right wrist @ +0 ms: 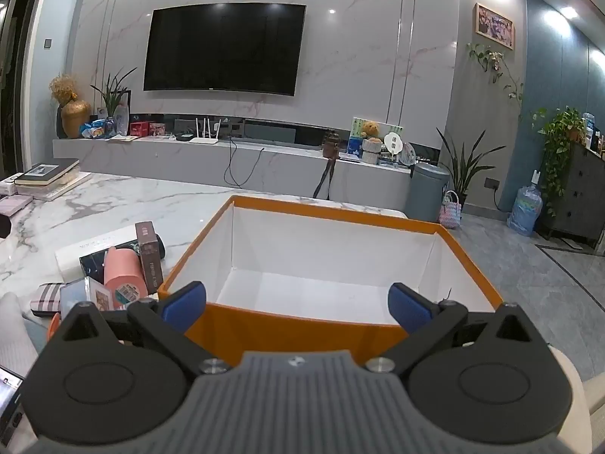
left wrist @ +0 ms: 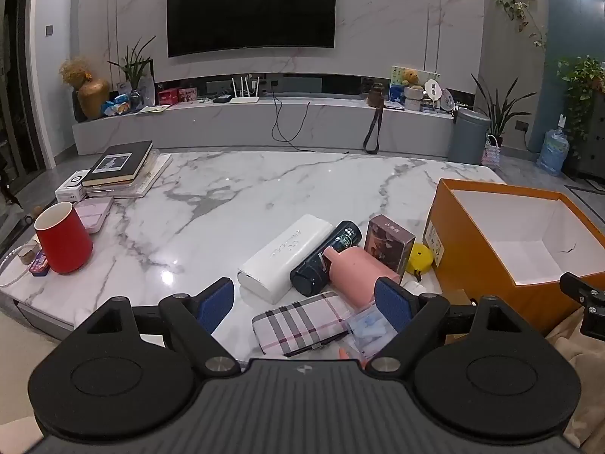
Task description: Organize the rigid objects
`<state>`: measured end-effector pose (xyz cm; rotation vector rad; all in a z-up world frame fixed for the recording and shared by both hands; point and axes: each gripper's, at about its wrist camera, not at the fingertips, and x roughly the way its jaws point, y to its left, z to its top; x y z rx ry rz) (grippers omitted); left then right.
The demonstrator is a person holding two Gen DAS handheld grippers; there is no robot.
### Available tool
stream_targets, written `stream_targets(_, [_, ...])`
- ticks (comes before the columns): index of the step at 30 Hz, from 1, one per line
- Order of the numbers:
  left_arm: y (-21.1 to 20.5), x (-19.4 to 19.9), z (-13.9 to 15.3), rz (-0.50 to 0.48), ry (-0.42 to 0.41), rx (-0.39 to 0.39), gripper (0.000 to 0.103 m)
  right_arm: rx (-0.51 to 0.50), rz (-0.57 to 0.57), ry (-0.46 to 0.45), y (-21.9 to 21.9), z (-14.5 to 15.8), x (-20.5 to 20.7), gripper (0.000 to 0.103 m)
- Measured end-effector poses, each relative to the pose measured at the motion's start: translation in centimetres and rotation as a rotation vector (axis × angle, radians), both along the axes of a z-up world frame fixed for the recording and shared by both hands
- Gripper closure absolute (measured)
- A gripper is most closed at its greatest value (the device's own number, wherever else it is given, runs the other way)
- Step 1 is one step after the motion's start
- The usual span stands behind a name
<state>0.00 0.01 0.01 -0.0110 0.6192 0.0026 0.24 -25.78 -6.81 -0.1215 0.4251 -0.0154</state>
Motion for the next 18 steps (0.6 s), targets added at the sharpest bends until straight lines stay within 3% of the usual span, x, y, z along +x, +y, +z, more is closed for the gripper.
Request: stream_targets(18, [0.07,-0.03,-0.02,0.001,0.006,0.004,0.006,0.015,-0.014,0.012,-0.17,-0.33,0.46,0.002])
